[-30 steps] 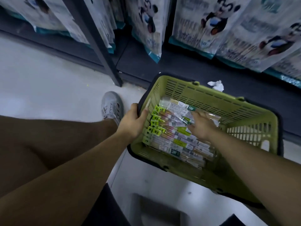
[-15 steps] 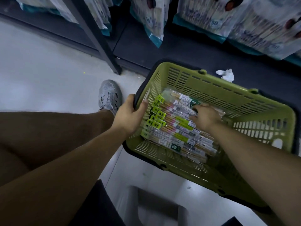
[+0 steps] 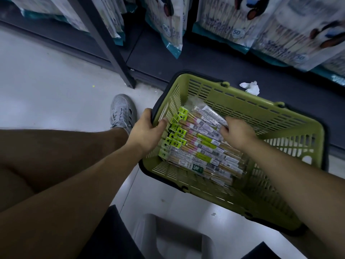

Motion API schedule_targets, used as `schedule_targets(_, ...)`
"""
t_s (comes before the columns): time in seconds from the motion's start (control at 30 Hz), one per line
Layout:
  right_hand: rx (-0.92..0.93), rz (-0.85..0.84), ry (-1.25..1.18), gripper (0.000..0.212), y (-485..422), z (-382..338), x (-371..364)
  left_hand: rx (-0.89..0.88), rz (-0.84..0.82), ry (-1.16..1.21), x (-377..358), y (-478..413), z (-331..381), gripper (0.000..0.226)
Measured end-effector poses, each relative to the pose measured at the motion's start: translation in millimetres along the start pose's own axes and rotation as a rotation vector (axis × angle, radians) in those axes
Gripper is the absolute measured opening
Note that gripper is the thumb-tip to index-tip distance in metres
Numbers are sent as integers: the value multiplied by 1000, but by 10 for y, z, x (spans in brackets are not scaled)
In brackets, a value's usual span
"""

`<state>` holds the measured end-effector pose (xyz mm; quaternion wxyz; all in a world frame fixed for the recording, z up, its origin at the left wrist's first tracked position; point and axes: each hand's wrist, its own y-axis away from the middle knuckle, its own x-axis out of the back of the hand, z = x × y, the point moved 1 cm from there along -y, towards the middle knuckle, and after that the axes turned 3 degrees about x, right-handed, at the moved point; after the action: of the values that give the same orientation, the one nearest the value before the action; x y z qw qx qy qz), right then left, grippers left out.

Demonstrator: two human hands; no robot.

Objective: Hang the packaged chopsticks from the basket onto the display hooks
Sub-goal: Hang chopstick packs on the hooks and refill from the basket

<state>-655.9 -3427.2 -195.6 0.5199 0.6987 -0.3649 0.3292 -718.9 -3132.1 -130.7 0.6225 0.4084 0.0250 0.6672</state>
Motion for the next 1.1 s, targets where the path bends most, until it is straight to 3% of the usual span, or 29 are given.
schedule_targets(0.07,12,-2,-179,35,90,-66,160,-126,133,-140,4,46,46,45)
schedule_targets(0.13,24,-1,-348,30,199,-196,333,-366,355,-257,3,133,157,48)
schedule_targets(0.2,50,-1,-471,22,322,-390,493,-456,320,-203,-21,216,312,37)
schedule_targets(0.23,68,-1,-526,21,386,-500,558,-392,200,-143,-56,250,380,35)
schedule_targets(0.3,117,-11,-604,21,528,-757,676,-142,-84,38,-142,315,507,54)
schedule_targets(0.37,219,-26,-611,21,659,-1006,735,67,-298,419,-254,396,608,66)
schedule_targets(0.4,275,-27,-588,18,708,-1105,740,108,-361,619,-317,421,646,56)
schedule_targets(0.5,331,-65,-572,5,768,-1255,695,124,-225,820,-375,435,690,16)
schedule_targets(0.6,260,-73,-731,12,690,-1123,645,153,-49,815,-274,335,600,7)
schedule_targets(0.73,68,-4,-504,14,352,-553,448,115,73,814,-13,156,514,12)
schedule_targets(0.83,-15,-141,-212,47,118,-178,172,16,218,567,110,-4,426,18)
schedule_targets(0.93,-32,-218,-133,64,-26,-26,-78,9,249,482,148,-83,321,23)
schedule_targets(1.1,-106,-134,-16,60,-140,-34,-319,2,230,458,126,-145,292,23)
